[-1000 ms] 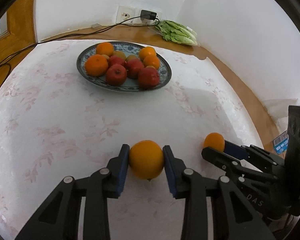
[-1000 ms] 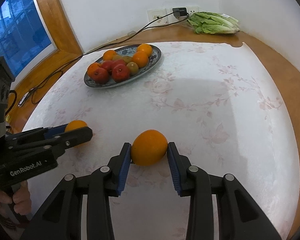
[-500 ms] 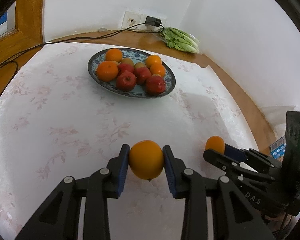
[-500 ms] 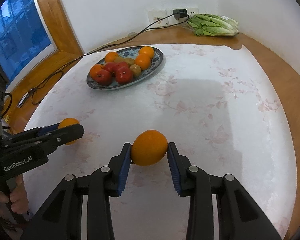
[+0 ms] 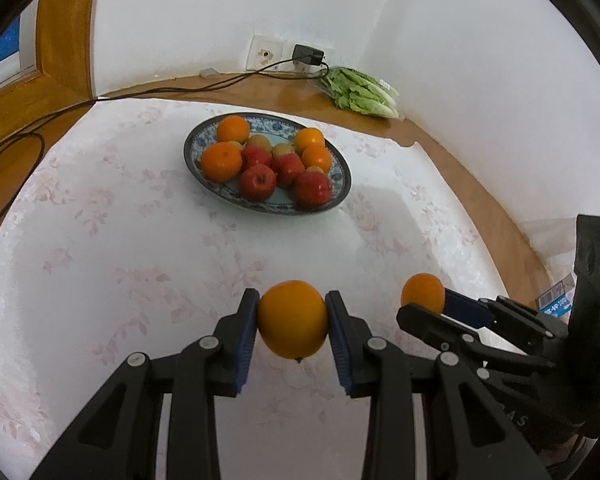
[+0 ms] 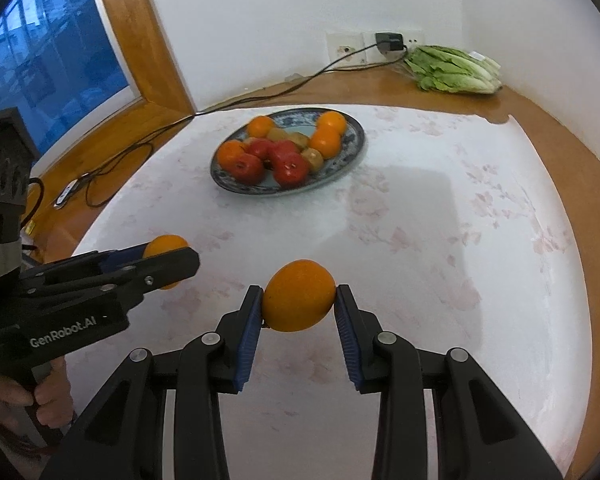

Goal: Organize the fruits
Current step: 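Carry both oranges over the plate and lower them onto the fruit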

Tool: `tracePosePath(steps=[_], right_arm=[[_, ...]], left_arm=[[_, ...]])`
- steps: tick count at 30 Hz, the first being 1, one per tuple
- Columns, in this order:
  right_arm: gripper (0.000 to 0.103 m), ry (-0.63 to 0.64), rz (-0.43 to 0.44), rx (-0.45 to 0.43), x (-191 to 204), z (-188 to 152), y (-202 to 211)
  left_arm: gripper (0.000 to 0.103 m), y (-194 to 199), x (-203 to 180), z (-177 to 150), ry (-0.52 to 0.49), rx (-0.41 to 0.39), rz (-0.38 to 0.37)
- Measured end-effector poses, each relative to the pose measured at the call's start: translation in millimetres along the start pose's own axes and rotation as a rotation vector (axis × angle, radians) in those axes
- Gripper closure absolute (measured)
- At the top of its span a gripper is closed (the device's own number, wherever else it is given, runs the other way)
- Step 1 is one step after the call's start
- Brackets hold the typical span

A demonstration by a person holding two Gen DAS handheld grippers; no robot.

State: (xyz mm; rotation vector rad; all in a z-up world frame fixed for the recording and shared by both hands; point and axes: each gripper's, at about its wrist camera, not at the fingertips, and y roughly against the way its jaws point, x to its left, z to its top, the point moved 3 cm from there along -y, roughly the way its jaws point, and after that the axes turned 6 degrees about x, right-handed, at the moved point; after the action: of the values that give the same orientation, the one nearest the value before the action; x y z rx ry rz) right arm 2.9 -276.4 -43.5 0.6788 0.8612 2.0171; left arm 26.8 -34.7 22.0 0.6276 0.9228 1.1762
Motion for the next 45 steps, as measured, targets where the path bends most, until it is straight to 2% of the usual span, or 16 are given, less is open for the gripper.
tracePosePath(steps=[24, 37, 45], right_arm=[[0.066, 0.092, 0.027, -0.034, 21.4, 46.9, -12.0], [0.066, 0.072, -0.035, -0.041, -6.9, 80.5, -30.5], [0.066, 0.069, -0.057, -0.031, -20.8, 97.0, -50.4]], left_arm=[[0.068, -6.3, 12.0, 44.0, -0.006, -0.022, 0.025], [0.068, -31.9, 2.6, 66.9, -0.015, -0.008, 0.029], [0.068, -53.0, 12.5, 71.1, 0.013, 0.01, 0.057]])
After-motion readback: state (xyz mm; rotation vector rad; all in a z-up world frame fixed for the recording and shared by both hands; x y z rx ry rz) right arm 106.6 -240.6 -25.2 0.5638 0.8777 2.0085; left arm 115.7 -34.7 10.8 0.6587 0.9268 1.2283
